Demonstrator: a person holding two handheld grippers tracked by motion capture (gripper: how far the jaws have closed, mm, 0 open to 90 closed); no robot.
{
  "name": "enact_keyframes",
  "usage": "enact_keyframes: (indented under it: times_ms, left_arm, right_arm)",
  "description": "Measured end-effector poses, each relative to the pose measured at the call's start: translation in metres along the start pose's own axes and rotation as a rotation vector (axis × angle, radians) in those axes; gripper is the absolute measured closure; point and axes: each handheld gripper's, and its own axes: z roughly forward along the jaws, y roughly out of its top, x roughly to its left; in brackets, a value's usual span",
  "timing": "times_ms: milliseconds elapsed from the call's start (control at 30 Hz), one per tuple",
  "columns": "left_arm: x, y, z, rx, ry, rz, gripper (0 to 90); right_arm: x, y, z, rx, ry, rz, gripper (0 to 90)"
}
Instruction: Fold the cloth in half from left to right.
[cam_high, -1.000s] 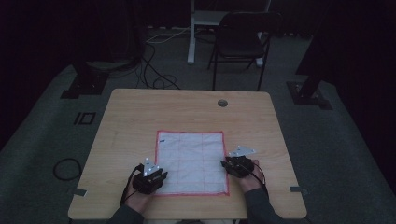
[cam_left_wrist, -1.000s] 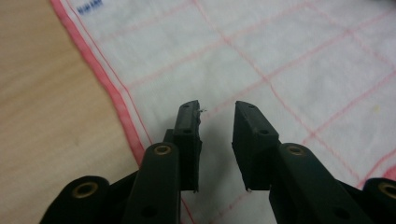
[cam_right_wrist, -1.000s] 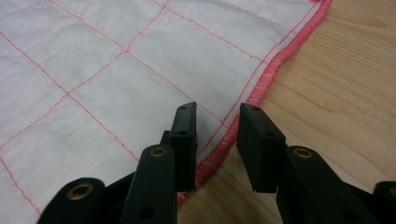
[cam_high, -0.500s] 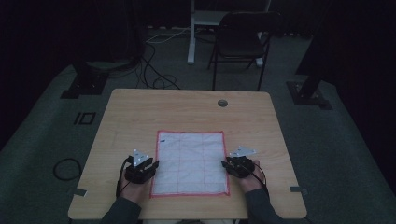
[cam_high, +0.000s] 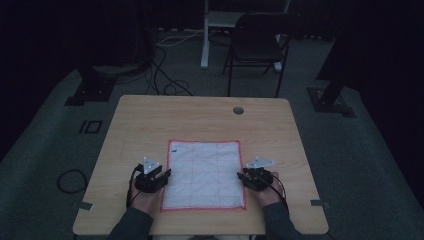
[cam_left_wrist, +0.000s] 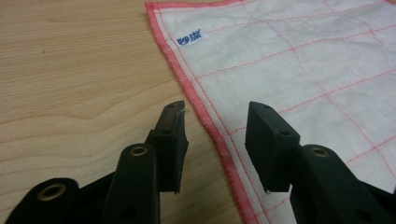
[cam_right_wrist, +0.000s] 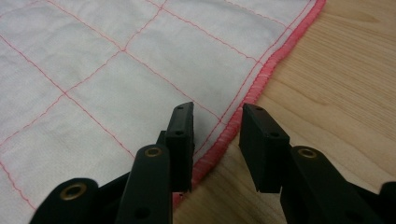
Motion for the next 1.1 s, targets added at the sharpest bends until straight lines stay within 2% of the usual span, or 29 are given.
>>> enact_keyframes:
  times_ms: [67,333,367,467,800,933,1100]
  left_arm:
    - [-0.002,0.0,0.003,0.004,0.017,0.009,56.5]
    - [-0.006,0.003,0.012,0.027,0.023,0.01,54.9]
    - [-0.008,0.003,0.014,0.042,0.027,0.02,54.7]
    - [-0.011,0.004,0.015,0.047,0.038,0.032,54.4]
    - [-0.016,0.003,0.014,0.049,0.054,0.007,54.0]
    - [-0.019,0.003,0.014,0.054,0.058,0.007,58.6]
    - [-0.015,0.004,0.012,0.056,0.059,-0.014,74.2]
  right_arm:
    - [0.0,0.0,0.0,-0.001,-0.001,0.002,65.2]
    - [0.0,-0.001,0.0,-0.008,0.0,0.007,65.2]
    - [0.0,-0.002,0.0,-0.009,0.001,0.007,65.1]
    - [0.0,-0.002,0.0,-0.01,0.0,0.008,65.2]
    - [0.001,-0.003,-0.001,-0.01,-0.001,0.009,64.8]
    - [0.001,-0.003,-0.001,-0.009,0.0,0.011,64.4]
    - [0.001,-0.003,-0.002,-0.013,0.0,0.015,62.8]
